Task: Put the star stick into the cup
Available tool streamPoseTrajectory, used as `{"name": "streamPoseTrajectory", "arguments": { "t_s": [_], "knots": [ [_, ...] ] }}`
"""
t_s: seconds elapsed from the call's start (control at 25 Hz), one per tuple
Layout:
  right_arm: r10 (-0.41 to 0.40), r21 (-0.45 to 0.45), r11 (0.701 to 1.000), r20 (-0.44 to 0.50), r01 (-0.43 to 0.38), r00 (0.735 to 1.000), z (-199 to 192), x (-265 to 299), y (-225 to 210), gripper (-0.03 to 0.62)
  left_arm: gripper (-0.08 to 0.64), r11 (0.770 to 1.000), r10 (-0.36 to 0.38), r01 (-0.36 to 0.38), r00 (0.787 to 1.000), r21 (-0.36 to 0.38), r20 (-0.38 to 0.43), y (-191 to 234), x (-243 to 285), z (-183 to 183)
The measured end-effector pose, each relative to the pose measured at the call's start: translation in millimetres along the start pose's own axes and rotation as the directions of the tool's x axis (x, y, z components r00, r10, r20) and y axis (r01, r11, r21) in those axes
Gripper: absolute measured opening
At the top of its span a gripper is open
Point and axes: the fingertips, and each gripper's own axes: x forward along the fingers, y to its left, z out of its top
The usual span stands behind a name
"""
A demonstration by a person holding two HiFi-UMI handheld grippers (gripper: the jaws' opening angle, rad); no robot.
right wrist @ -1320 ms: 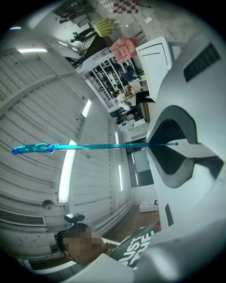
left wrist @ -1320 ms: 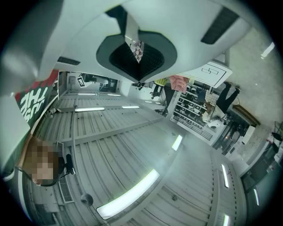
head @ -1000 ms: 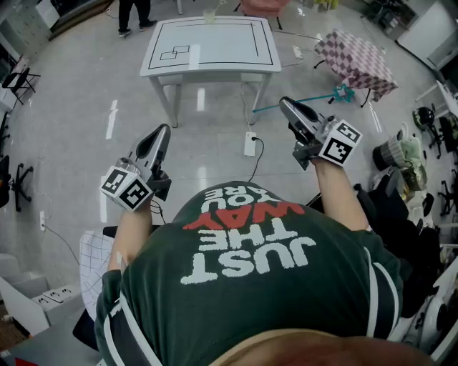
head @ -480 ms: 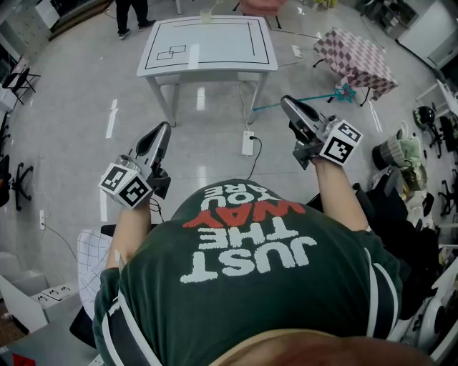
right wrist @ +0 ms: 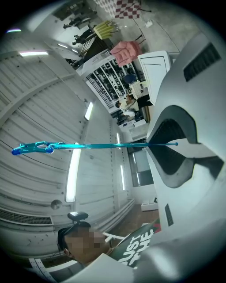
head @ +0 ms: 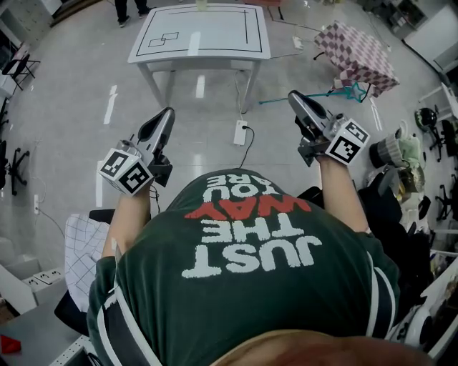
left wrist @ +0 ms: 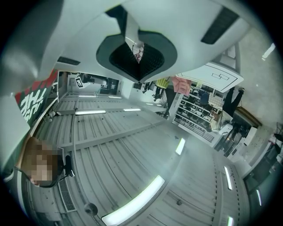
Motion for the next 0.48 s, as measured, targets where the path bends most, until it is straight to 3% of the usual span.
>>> {"name": "streamPoseTrajectory", "arguments": {
  "t_s": [0.24,0.48],
  "knots": [
    [0.004,0.014,1.0,-0.005,-0.004,1.0,0,-34,-20,0.041,-0.005,1.0,-0.012,0.012,1.0,-0.007,-0.018,-29,29,-18],
    [0.008,0.036,0.999,-0.004,-0.008,1.0,-5,-42,-38,0.041,-0.005,1.0,0.008,-0.008,0.999,-0.009,-0.034,-30,42,-25]
  ]
}}
